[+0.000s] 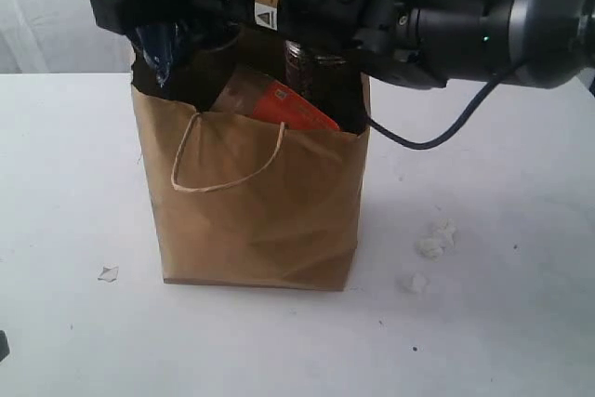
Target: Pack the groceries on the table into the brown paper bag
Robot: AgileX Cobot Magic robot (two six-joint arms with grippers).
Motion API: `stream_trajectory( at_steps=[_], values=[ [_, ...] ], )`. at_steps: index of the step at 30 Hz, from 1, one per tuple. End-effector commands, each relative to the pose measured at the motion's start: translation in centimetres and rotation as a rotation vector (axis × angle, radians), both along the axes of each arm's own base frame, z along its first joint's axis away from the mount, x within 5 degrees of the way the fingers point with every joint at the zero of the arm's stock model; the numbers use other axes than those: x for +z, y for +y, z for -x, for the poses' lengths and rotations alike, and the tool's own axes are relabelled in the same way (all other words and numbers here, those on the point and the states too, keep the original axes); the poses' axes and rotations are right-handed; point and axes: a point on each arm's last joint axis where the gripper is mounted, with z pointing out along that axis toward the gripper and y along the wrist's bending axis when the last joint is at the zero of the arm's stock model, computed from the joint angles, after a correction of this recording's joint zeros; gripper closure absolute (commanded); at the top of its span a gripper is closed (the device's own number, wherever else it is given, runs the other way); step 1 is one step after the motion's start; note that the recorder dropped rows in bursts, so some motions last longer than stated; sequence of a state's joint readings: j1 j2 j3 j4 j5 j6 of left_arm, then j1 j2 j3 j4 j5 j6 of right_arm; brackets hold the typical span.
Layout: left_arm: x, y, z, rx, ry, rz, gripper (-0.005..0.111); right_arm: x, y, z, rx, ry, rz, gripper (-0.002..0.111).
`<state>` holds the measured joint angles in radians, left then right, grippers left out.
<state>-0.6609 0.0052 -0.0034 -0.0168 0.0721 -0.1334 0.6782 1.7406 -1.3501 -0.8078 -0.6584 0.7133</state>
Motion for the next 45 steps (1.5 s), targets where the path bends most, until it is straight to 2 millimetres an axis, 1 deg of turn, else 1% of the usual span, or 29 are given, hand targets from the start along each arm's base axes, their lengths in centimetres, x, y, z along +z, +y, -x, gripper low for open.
stream_trajectory(
  at_steps=[1, 6, 9, 11, 14, 17, 19, 22, 23, 24, 25, 26, 27, 28, 29, 30, 32, 34, 36, 40, 45],
  values=[
    [-0.1, 0.0, 0.0, -0.002, 0.006, 0.006, 0.107, 4.1, -1.3, 1.4, 0.016, -0.051, -0.129, 0.108],
    [-0.1, 0.0, 0.0, -0.002, 0.006, 0.006, 0.107, 6.1, -3.1, 1.8, -0.075, -0.076, -0.105, 0.108],
    [-0.1, 0.0, 0.0, -0.002, 0.006, 0.006, 0.107, 7.5, -4.8, 2.2, -0.151, -0.083, -0.089, 0.108],
    [-0.1, 0.0, 0.0, -0.002, 0.006, 0.006, 0.107, 8.5, -6.3, 2.8, -0.201, -0.116, -0.073, 0.108],
    [-0.1, 0.0, 0.0, -0.002, 0.006, 0.006, 0.107, 9.4, -8.6, 4.0, -0.279, -0.128, -0.046, 0.108],
    [-0.1, 0.0, 0.0, -0.002, 0.006, 0.006, 0.107, 9.8, -11.4, 5.9, -0.367, -0.136, -0.012, 0.108],
    [-0.1, 0.0, 0.0, -0.002, 0.006, 0.006, 0.107, 10.0, -13.6, 7.3, -0.440, -0.136, 0.015, 0.108],
    [-0.1, 0.0, 0.0, -0.002, 0.006, 0.006, 0.107, 9.5, -17.0, 9.3, -0.600, -0.064, 0.081, 0.108],
    [-0.1, 0.0, 0.0, -0.002, 0.006, 0.006, 0.107, 8.7, -19.1, 10.8, -0.707, 0.005, 0.140, 0.108],
    [-0.1, 0.0, 0.0, -0.002, 0.006, 0.006, 0.107, 8.1, -20.1, 11.7, -0.760, 0.028, 0.179, 0.108],
    [-0.1, 0.0, 0.0, -0.002, 0.006, 0.006, 0.107, 7.2, -22.0, 13.5, -0.835, 0.065, 0.225, 0.108],
    [-0.1, 0.0, 0.0, -0.002, 0.006, 0.006, 0.107, 6.7, -22.7, 14.3, -0.861, 0.082, 0.240, 0.108],
    [-0.1, 0.0, 0.0, -0.002, 0.006, 0.006, 0.107, 5.4, -23.9, 15.7, -0.896, 0.114, 0.259, 0.108],
    [-0.1, 0.0, 0.0, -0.002, 0.006, 0.006, 0.107, 4.8, -24.5, 16.4, -0.914, 0.131, 0.264, 0.108],
    [-0.1, 0.0, 0.0, -0.002, 0.006, 0.006, 0.107, 3.7, -25.5, 17.5, -0.948, 0.181, 0.260, 0.108],
    [-0.1, 0.0, 0.0, -0.002, 0.006, 0.006, 0.107, 3.0, -26.0, 18.0, -0.967, 0.209, 0.256, 0.108],
    [-0.1, 0.0, 0.0, -0.002, 0.006, 0.006, 0.107, 0.6, -27.4, 19.2, -1.047, 0.366, 0.254, 0.108],
    [-0.1, 0.0, 0.0, -0.002, 0.006, 0.006, 0.107, -1.8, -28.0, 19.6, -1.106, 0.523, 0.306, 0.108],
    [-0.1, 0.0, 0.0, -0.002, 0.006, 0.006, 0.107, -4.0, -28.0, 19.8, -1.111, 0.653, 0.427, 0.108],
    [-0.1, 0.0, 0.0, -0.002, 0.006, 0.006, 0.107, -7.4, -26.9, 18.5, -1.084, 0.780, 0.597, 0.108],
    [-0.1, 0.0, 0.0, -0.002, 0.006, 0.006, 0.107, -11.1, -25.6, 17.0, -1.023, 0.829, 0.707, 0.108]
  ],
)
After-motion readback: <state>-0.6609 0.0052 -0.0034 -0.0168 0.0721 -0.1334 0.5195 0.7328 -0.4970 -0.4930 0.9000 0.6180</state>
